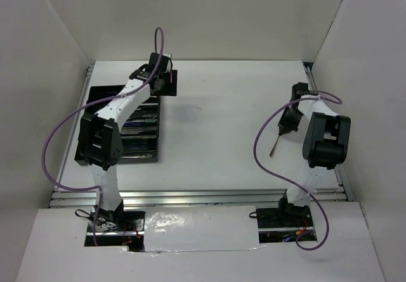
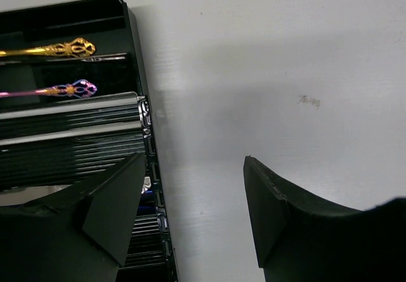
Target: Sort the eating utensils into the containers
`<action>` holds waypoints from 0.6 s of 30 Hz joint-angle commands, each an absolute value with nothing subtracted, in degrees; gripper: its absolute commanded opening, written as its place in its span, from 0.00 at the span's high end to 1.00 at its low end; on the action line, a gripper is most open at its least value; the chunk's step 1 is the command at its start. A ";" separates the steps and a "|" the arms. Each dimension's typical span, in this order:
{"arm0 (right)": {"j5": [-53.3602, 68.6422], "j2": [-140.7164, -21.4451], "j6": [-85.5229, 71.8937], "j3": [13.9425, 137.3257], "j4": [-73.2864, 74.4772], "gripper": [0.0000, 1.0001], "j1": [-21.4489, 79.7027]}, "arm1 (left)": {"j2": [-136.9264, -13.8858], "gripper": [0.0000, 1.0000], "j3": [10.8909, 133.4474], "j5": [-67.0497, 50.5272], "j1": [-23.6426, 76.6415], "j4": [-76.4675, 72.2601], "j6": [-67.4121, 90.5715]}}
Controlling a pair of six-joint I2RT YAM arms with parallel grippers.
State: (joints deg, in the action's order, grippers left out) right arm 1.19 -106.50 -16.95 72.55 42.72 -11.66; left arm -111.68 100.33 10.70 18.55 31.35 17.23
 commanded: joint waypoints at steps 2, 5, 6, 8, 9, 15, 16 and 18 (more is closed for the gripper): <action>8.34 -102.75 -14.51 80.40 42.71 1.00 -3.27 | -113.12 0.25 102.93 4.58 14.17 35.25 21.79; 12.30 -103.36 -13.19 85.14 43.85 1.00 4.11 | -110.22 0.22 100.03 -0.60 9.87 33.66 25.56; 13.00 -103.62 -12.57 86.56 44.38 1.00 7.96 | -109.61 0.22 99.06 -1.75 8.36 33.75 26.36; 12.83 -104.06 -11.69 90.85 45.61 1.00 12.11 | -107.06 0.22 97.57 -4.99 3.81 34.19 29.42; 13.01 -104.32 -10.47 92.53 45.96 1.00 16.04 | -104.88 0.22 96.08 -6.05 1.87 34.19 30.31; 10.99 -112.05 -8.70 110.80 48.60 1.00 28.90 | -95.29 0.21 91.94 -10.47 -10.80 35.85 31.73; 11.94 -113.37 -8.70 113.09 48.52 1.00 31.53 | -94.58 0.21 92.02 -9.24 -12.12 38.99 31.47; 13.53 -116.53 -8.00 117.50 47.38 1.00 33.74 | -92.82 0.21 92.02 -6.60 -13.09 41.47 30.41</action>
